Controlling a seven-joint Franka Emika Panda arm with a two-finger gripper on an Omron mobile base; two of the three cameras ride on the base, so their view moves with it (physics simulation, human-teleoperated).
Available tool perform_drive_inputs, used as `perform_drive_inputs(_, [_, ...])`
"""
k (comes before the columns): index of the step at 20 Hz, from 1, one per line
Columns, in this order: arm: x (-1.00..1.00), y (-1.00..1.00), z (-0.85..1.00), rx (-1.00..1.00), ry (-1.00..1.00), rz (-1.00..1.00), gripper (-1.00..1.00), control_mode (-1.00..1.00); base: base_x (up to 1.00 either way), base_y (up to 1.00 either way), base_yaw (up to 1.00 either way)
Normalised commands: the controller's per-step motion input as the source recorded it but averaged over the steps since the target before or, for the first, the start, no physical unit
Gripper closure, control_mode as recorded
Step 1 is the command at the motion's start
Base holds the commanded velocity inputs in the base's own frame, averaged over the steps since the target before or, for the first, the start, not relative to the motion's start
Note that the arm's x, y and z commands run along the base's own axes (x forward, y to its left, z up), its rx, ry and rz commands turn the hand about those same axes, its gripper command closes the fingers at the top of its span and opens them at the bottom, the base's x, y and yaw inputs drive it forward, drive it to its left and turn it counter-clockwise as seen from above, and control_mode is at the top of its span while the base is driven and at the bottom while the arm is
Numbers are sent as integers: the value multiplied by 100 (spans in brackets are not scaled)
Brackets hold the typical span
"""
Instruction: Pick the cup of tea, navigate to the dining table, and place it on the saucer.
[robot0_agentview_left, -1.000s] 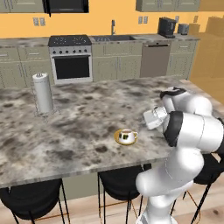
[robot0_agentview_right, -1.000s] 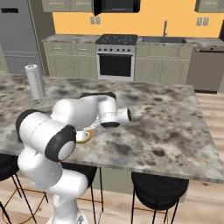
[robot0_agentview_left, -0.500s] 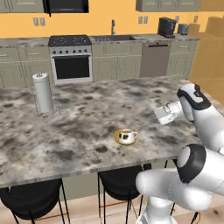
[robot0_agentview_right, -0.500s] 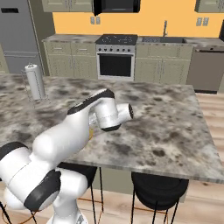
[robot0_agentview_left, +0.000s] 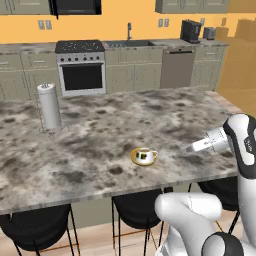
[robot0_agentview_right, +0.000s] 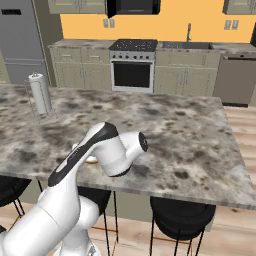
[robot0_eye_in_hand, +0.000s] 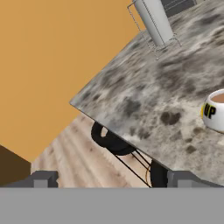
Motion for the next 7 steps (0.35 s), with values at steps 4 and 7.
perform_drive_inputs(4, [-89,0,1,-6,36,-25,-100,-100,0,0,0])
perform_drive_inputs(7, [-68,0,0,-15,35,-27,-100,-100,0,0,0])
